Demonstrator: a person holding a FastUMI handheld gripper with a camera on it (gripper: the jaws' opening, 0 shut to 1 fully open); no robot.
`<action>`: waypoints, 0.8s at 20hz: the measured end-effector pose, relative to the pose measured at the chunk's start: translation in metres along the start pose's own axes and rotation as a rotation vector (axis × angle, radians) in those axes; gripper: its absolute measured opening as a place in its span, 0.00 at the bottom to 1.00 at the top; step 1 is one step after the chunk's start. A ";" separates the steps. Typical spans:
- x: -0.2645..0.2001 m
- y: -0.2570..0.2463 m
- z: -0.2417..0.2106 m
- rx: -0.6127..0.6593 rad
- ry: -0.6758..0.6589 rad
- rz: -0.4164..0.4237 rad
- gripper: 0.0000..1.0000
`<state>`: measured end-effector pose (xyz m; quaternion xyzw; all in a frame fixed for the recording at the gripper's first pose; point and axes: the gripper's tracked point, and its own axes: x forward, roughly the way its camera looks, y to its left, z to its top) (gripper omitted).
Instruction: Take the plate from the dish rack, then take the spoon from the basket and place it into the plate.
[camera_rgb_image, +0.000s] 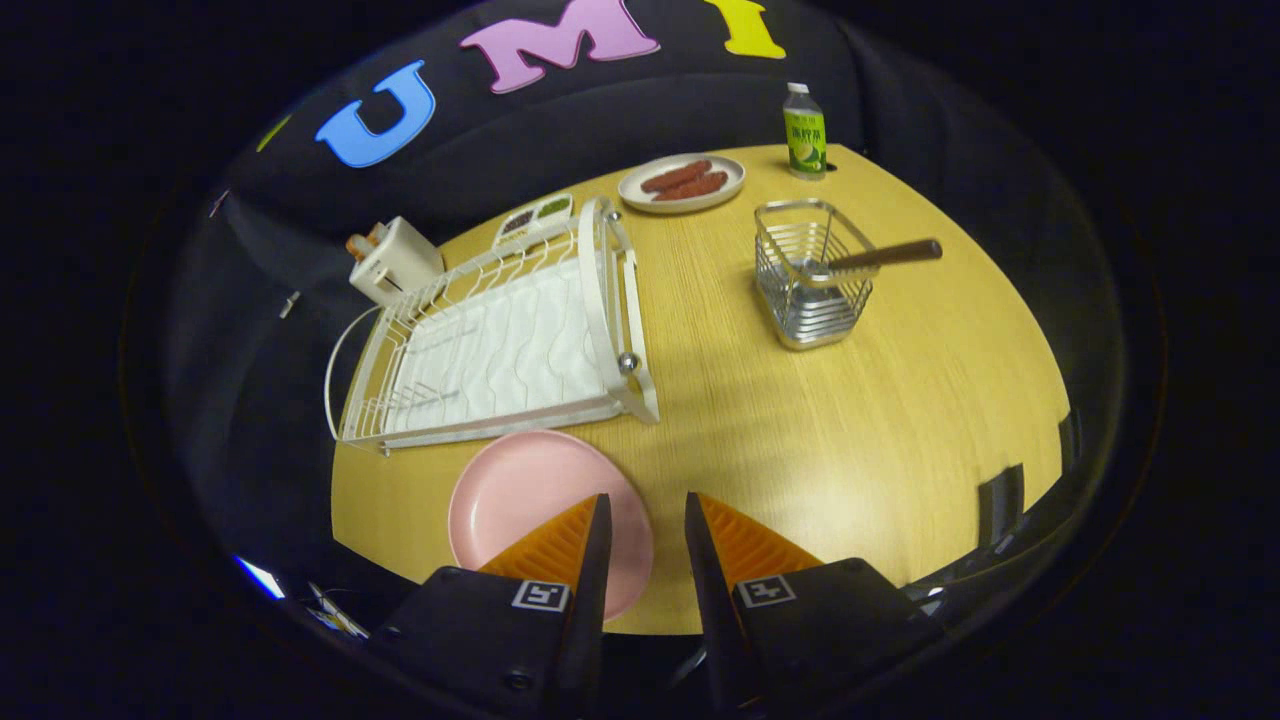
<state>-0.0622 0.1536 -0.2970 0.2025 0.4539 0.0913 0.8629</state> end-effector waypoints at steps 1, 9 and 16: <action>-0.009 -0.007 0.020 -0.030 -0.055 0.005 0.46; -0.026 -0.096 0.137 -0.218 -0.289 -0.116 0.46; 0.026 -0.146 0.138 -0.263 -0.198 -0.169 0.46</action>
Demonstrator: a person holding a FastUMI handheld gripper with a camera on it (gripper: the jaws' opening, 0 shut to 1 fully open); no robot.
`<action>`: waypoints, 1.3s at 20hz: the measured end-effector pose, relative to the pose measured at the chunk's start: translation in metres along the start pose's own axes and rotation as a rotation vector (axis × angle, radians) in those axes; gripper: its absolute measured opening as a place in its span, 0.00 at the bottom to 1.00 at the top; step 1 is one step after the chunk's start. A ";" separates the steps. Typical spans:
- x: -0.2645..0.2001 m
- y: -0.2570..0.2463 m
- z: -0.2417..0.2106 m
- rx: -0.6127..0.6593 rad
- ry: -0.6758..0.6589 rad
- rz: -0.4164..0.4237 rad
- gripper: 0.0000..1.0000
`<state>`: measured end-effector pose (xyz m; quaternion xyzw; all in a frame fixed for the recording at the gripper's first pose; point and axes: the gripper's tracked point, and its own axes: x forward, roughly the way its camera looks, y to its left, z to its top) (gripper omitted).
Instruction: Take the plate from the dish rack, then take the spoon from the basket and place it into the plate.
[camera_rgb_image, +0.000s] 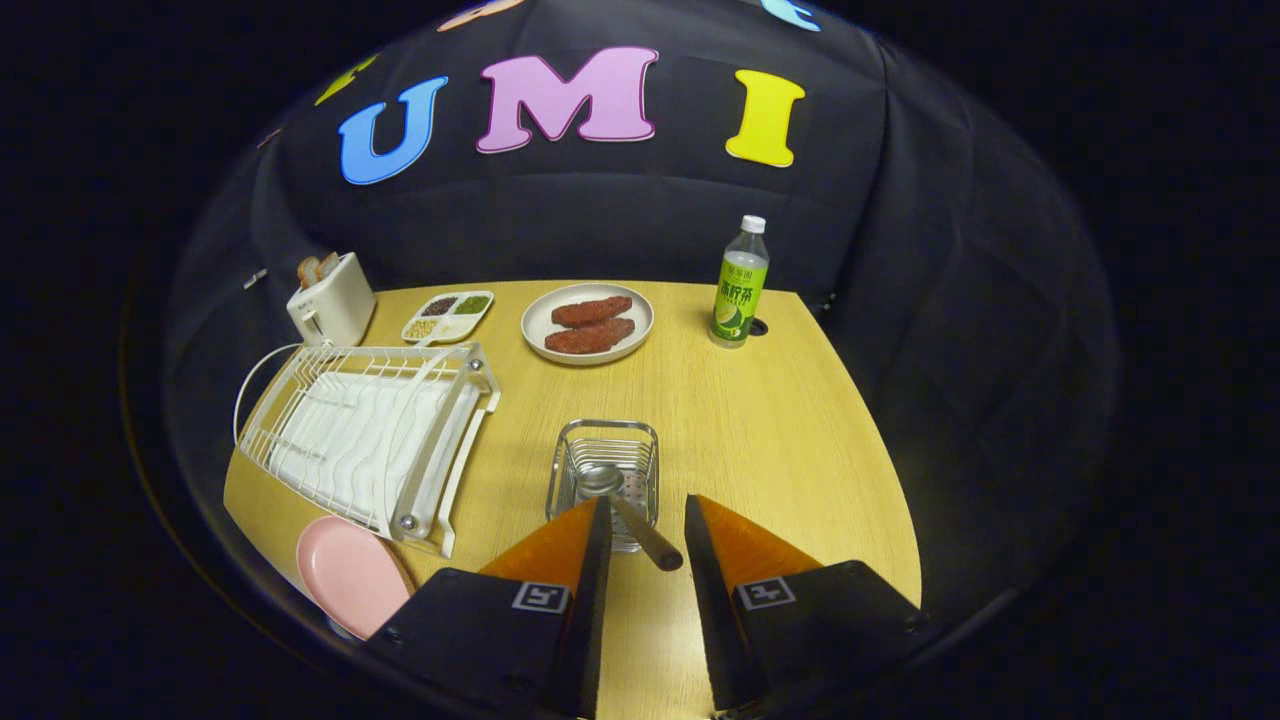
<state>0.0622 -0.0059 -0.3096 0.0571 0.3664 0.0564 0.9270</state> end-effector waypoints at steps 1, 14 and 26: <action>0.005 0.002 -0.005 0.002 0.015 0.007 0.46; 0.005 0.028 -0.013 0.066 0.069 0.095 0.12; -0.024 0.020 0.049 0.062 -0.015 0.070 0.12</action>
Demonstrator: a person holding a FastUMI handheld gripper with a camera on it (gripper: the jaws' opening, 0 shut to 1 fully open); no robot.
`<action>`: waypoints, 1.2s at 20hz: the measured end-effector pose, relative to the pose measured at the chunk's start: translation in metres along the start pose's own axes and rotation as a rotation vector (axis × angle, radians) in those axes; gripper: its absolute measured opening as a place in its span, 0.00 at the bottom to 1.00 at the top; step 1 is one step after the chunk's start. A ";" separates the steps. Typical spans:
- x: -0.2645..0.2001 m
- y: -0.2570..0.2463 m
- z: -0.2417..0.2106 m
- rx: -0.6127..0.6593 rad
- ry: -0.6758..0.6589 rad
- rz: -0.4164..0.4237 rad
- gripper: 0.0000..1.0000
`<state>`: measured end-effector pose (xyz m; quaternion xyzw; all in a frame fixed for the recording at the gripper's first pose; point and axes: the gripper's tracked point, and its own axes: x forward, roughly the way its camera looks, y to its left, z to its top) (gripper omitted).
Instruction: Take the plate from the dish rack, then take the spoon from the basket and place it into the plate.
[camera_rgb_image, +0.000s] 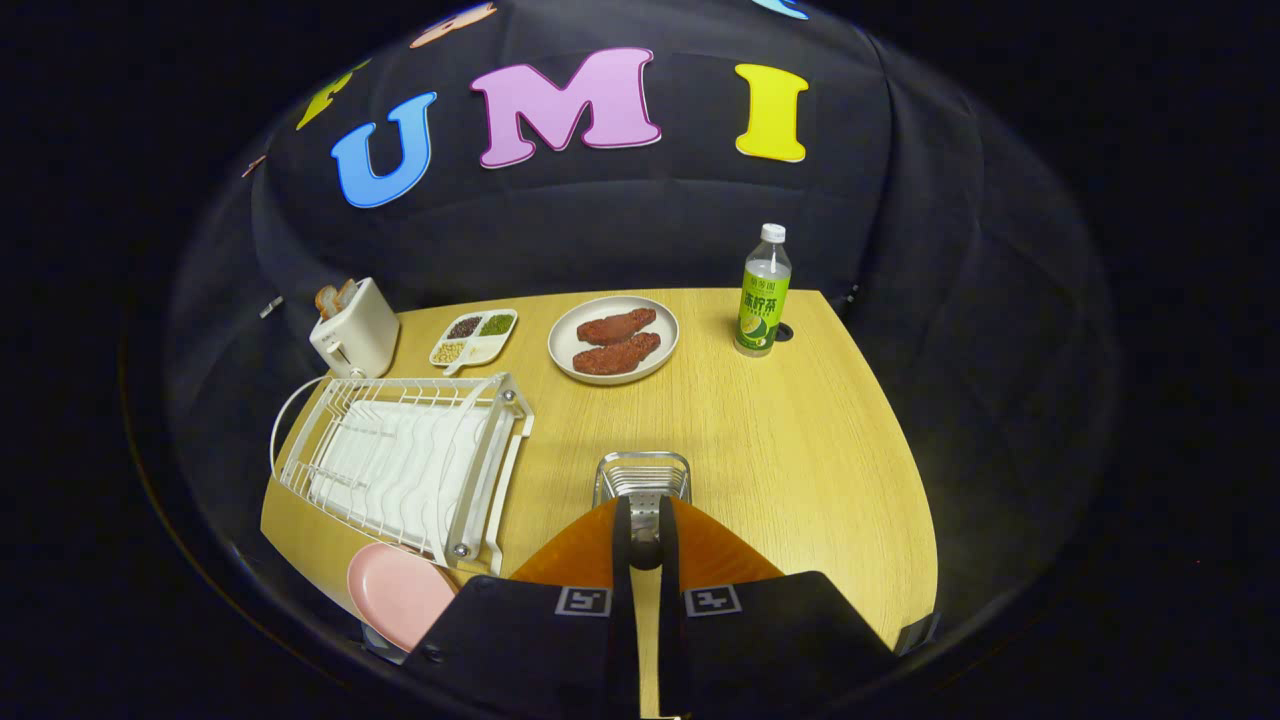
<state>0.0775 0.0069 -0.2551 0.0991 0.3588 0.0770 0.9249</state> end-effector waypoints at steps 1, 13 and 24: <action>-0.007 0.001 0.005 -0.005 -0.010 0.003 0.12; -0.135 0.114 0.031 -0.095 -0.061 0.295 0.12; -0.077 0.276 -0.083 -0.202 0.021 0.544 0.12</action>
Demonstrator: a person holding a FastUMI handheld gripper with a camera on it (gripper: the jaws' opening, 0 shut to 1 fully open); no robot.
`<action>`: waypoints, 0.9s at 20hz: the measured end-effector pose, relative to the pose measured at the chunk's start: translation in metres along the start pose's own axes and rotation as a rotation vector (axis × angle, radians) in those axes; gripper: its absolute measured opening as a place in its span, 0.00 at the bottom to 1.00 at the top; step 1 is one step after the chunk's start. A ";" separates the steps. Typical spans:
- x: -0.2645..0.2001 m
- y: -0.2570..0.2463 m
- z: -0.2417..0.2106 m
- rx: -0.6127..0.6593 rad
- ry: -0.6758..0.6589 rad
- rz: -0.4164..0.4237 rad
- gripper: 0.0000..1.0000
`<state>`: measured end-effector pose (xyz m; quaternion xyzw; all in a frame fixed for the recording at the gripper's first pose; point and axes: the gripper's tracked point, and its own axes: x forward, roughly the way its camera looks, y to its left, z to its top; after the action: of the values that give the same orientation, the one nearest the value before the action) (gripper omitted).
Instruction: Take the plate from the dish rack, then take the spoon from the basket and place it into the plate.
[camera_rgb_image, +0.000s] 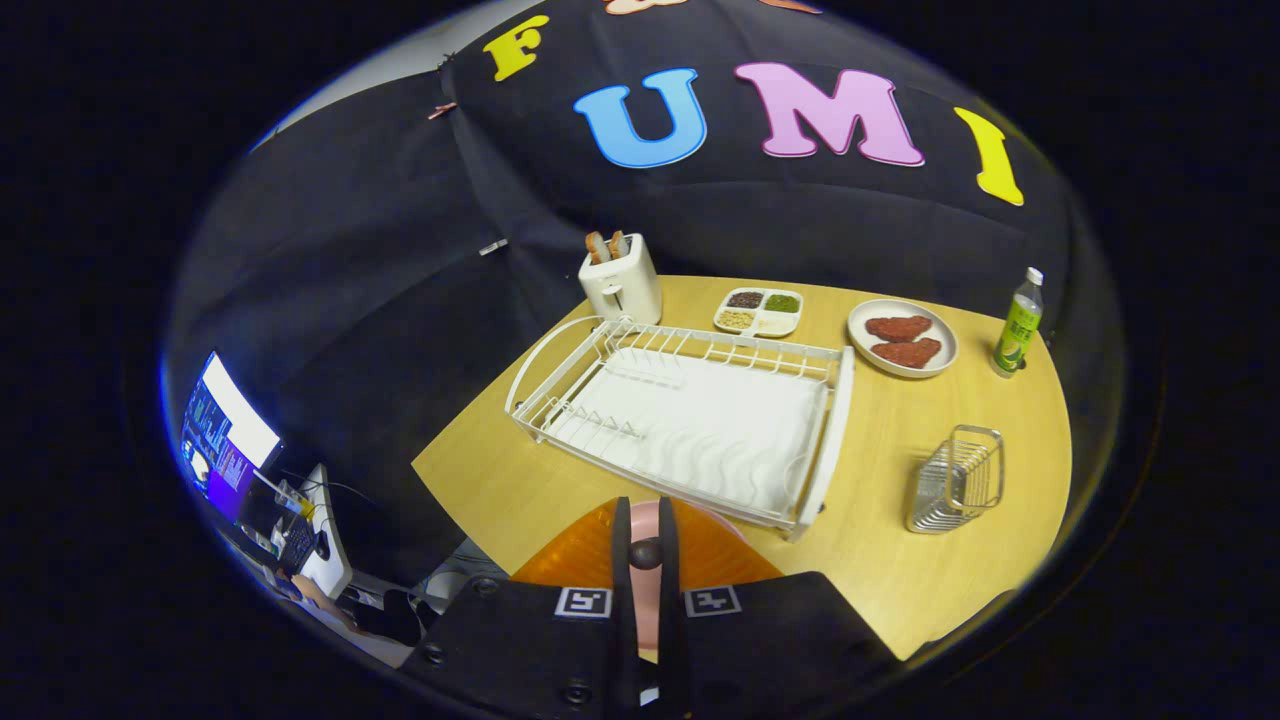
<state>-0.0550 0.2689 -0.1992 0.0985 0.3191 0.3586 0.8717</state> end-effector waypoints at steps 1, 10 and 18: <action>0.010 0.002 -0.003 -0.021 -0.010 0.003 0.12; 0.031 -0.008 -0.056 -0.060 0.015 0.047 0.11; 0.024 -0.036 -0.137 -0.031 0.202 0.024 0.20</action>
<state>-0.1072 0.2515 -0.3315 0.0523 0.3986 0.3819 0.8322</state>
